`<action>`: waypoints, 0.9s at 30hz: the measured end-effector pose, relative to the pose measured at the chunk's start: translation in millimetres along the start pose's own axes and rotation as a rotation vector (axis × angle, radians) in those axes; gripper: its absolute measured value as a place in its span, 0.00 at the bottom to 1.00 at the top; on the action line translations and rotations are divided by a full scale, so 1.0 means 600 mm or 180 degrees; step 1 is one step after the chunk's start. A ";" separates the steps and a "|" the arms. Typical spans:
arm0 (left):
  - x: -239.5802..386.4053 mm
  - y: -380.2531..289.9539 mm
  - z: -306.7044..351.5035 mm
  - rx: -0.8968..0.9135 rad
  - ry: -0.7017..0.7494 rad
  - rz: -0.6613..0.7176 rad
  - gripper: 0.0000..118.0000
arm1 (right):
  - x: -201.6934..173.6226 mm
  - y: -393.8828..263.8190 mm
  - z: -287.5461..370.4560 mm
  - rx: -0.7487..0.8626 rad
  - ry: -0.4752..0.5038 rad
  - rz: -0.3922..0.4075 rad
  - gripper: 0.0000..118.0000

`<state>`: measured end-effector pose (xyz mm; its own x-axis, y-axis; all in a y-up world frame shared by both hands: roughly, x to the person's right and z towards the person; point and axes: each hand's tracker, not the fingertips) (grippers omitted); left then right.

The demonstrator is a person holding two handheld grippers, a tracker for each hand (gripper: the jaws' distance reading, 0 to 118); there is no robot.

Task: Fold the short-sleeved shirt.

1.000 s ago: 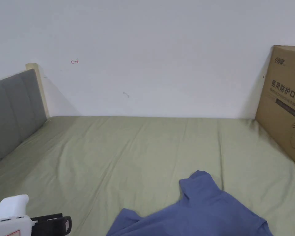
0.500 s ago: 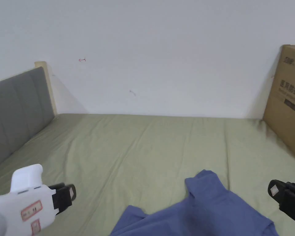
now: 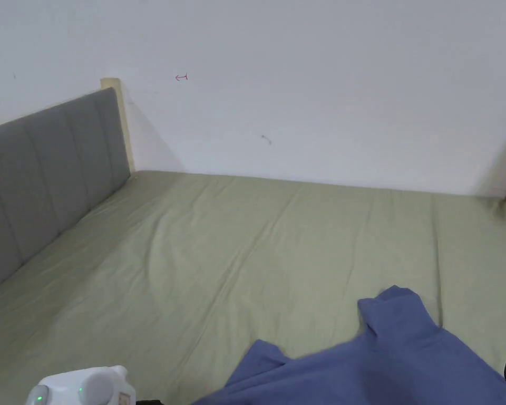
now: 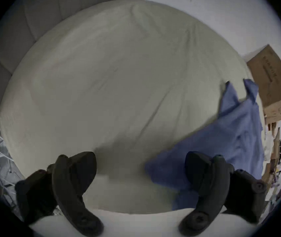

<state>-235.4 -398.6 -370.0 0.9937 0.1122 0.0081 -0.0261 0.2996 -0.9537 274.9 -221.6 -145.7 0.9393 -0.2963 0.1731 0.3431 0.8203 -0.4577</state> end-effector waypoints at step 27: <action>0.003 -0.037 0.204 0.1550 -0.0883 0.0011 0.02 | 0.039 0.091 -0.183 -0.0448 -0.0005 0.0477 0.00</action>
<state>-246.6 -289.4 -311.8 0.9292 0.3393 0.1468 -0.1421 0.6944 -0.7054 316.3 -237.3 -262.6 0.9799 -0.1752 0.0952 0.1970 0.7787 -0.5957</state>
